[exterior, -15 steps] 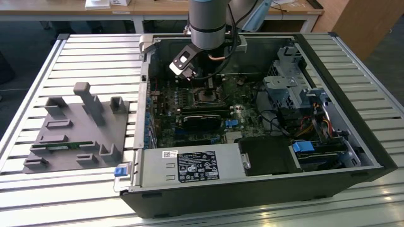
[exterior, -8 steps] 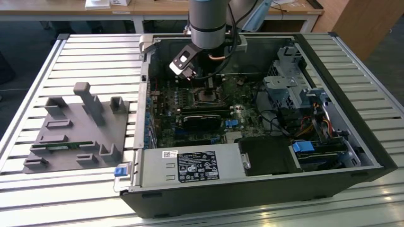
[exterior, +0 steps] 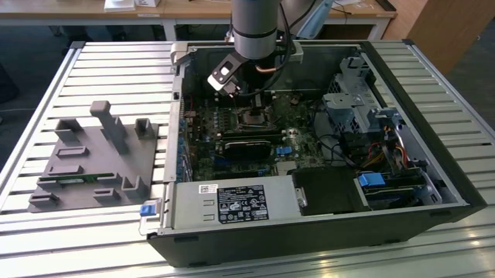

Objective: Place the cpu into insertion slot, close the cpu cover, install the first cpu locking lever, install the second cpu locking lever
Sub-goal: 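Place the cpu into insertion slot, then close the cpu cover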

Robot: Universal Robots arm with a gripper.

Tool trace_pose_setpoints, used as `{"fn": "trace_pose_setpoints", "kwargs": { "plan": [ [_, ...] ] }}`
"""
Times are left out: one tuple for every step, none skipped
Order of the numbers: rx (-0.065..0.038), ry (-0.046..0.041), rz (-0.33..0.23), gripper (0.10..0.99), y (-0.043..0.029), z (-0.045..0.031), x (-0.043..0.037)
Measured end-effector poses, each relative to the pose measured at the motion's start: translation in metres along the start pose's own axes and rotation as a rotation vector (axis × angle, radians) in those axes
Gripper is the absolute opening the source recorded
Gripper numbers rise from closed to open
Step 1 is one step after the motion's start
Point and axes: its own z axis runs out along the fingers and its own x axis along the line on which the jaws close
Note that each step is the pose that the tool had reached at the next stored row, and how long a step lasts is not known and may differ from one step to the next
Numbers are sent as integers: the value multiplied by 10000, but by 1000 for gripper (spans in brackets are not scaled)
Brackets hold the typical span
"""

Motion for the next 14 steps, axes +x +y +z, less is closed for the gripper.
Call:
{"fn": "trace_pose_setpoints", "kwargs": {
  "plan": [
    [1,2,1,106,0,-3,0],
    [3,9,1,106,1,-8,0],
    [3,12,1,106,1,-10,0],
    [4,16,2,106,1,-13,1],
    [5,14,2,106,1,-16,0],
    [6,14,2,106,1,-19,0],
    [5,15,2,106,2,-21,1],
    [6,15,2,106,2,-24,1],
    [6,15,2,106,2,-29,0],
    [6,15,2,106,3,-34,1],
    [6,16,2,106,3,-41,1],
    [6,16,2,106,4,-51,1],
    [6,16,2,106,5,-61,1],
    [6,17,2,106,6,-72,2]
  ]
}}
